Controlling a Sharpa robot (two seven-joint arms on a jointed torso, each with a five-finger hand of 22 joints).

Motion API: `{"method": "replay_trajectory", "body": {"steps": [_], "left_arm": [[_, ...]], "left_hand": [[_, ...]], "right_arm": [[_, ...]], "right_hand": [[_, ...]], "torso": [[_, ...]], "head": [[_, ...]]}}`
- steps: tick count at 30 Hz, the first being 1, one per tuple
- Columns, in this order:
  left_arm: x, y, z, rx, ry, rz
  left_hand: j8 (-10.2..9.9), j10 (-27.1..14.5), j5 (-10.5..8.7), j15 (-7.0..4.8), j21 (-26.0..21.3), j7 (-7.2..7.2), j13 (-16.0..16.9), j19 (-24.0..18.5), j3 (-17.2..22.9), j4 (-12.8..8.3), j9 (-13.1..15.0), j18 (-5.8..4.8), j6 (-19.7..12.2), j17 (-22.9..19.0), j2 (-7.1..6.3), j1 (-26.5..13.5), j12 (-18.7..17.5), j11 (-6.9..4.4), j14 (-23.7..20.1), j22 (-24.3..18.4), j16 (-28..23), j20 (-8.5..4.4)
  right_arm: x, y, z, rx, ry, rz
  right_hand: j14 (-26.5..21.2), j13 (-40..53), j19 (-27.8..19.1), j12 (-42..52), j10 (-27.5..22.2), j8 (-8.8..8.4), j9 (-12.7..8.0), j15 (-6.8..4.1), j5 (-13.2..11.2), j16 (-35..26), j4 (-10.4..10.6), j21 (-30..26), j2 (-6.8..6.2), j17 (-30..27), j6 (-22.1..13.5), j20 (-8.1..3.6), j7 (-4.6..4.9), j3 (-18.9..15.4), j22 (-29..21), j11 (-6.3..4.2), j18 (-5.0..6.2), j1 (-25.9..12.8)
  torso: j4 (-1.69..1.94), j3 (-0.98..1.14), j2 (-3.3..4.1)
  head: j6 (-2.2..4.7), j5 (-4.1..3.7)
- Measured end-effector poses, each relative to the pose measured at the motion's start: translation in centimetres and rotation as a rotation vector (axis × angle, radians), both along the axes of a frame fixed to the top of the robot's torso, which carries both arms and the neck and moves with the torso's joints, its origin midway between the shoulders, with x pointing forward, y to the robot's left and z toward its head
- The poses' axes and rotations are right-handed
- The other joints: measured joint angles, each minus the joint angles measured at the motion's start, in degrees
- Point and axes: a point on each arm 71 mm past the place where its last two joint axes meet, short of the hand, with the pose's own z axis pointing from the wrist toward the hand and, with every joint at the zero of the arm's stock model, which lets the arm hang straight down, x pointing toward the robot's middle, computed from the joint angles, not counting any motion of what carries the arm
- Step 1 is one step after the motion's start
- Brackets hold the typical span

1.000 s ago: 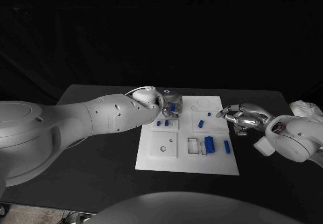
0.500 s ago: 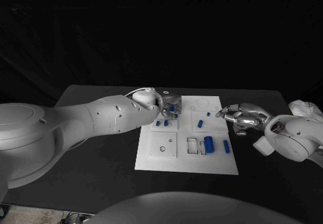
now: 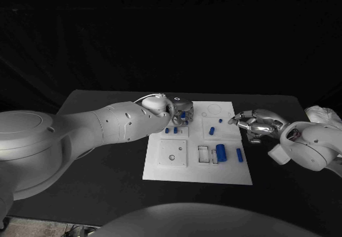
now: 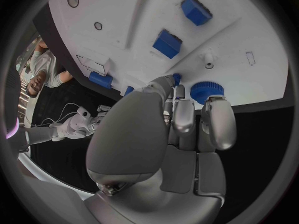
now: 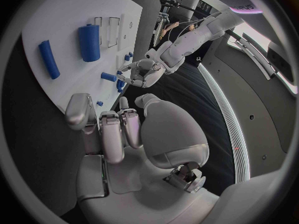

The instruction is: Assemble the parts on the task board

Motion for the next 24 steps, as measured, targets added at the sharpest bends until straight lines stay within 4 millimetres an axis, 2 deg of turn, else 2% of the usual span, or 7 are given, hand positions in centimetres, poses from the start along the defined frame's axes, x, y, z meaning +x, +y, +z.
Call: {"method": "replay_trajectory", "body": {"steps": [10, 24], "left_arm": [[0.09, 0.16, -0.47, 0.005, 0.004, 0.002], [-0.11, 0.19, -0.63, 0.009, -0.026, -0.025]], "left_hand": [[0.81, 0.56, 0.00, -0.20, 0.00, 0.33, 0.18, 0.00, 0.71, -0.71, -0.05, 0.00, 1.75, 0.03, 0.44, 0.44, 0.45, -0.50, -0.21, 0.00, 0.00, 0.00], [2.69, 5.01, 0.02, -0.72, 0.00, 0.64, 0.91, 0.00, 0.69, -2.61, 0.16, -0.01, 4.53, 0.49, 0.73, 0.73, 2.49, -0.75, 0.32, -0.01, 0.72, -0.42]], "right_arm": [[0.00, -0.15, -0.01, -0.002, 0.001, -0.003], [-0.04, -0.25, -0.03, -0.003, 0.002, -0.005]], "right_hand": [[0.00, 0.00, 0.00, 0.00, 0.00, 0.00, 0.07, 0.00, -0.03, 0.00, 0.00, 0.00, 0.00, 0.00, 0.00, 0.00, 0.00, 0.32, -0.01, 0.00, 0.00, 0.00], [0.00, 0.00, 0.00, 0.00, 0.00, 0.22, 0.13, 0.00, -0.03, 0.00, 0.15, 0.00, 0.00, -0.01, 0.21, 0.00, 0.21, 0.47, -0.01, 0.00, 0.00, 0.00]], "torso": [[0.00, 0.00, -0.01], [0.03, 0.00, -0.04]], "head": [[0.00, -0.25], [0.00, -0.36]]}}
